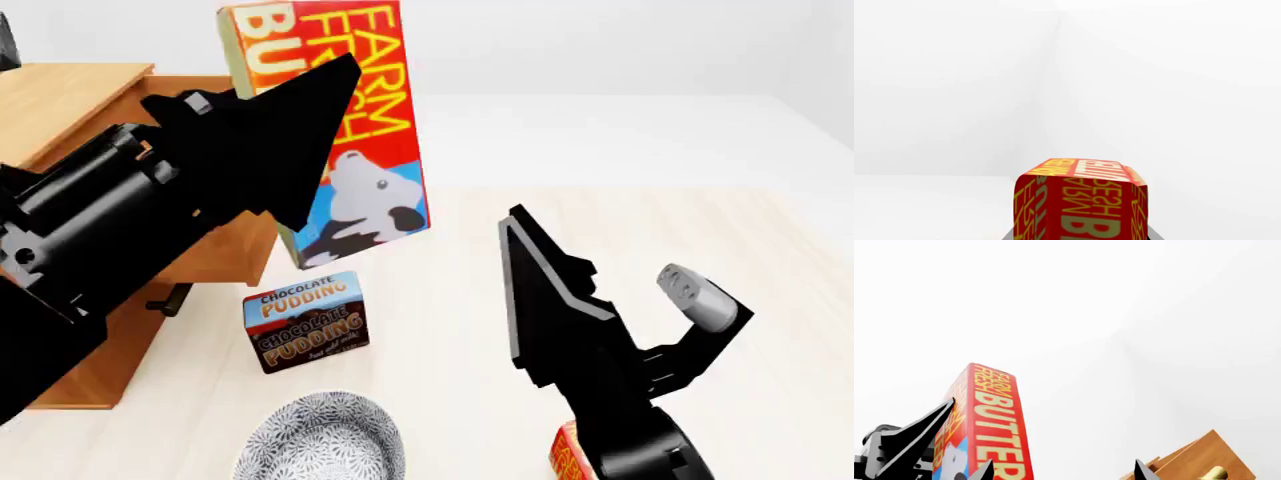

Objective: Put the butter at the front in the top drawer of the cabinet and close it.

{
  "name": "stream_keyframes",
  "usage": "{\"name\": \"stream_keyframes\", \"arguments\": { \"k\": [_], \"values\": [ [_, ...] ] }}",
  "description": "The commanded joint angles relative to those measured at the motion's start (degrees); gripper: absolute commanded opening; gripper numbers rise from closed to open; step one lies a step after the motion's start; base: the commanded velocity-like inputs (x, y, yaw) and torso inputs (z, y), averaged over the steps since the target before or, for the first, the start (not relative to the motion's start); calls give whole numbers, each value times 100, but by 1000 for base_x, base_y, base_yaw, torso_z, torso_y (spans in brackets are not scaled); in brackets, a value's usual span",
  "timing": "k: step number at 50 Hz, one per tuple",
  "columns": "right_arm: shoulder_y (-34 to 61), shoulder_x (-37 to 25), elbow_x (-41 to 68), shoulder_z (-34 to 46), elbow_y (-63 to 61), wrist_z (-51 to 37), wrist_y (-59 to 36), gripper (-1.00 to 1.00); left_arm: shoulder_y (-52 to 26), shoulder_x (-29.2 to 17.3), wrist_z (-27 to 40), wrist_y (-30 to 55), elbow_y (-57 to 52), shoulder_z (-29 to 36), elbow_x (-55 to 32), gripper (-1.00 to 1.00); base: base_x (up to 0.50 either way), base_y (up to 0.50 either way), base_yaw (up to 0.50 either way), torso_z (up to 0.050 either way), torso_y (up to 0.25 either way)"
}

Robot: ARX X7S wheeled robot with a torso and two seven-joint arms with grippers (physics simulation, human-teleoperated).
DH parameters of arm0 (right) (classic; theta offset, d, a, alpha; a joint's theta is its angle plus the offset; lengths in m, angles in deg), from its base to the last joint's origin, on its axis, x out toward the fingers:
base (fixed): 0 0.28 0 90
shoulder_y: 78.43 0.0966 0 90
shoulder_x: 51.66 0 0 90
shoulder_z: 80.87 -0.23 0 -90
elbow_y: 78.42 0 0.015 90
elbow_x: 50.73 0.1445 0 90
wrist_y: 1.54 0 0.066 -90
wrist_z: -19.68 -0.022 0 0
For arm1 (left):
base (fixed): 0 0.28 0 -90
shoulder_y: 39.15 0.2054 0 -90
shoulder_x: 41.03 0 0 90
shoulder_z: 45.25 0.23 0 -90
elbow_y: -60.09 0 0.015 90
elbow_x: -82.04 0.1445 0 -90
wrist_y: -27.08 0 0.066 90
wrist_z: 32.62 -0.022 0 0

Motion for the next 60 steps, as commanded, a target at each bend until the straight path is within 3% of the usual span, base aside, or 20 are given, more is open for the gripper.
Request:
{"name": "stream_keyframes", "arguments": {
  "k": [1,20,37,43,47,60],
  "values": [
    [101,182,-1123,55,-89,-726,376,100,-1439,-219,1053,601,288,72,-638,-100,0,0,0,10,0],
    [249,287,-2062,297,223,-972,592,100,-3514,-178,2371,2186,1704,1038,-949,-100,0,0,0,0,1],
    [218,232,-2000,296,214,-939,671,100,-4799,476,2267,3295,3743,1914,-145,-100,0,0,0,1,1],
    [239,210,-1994,292,271,-889,707,100,-5122,864,1839,3540,4671,2315,478,-100,0,0,0,0,2],
    [356,225,-2073,263,618,-745,796,100,-5632,1502,825,3739,6240,3116,1681,-100,0,0,0,0,0],
    [396,257,-2069,203,1089,-638,924,100,-6310,2740,-1135,3454,8898,4422,3388,-100,0,0,0,1,2]
  ]
}}
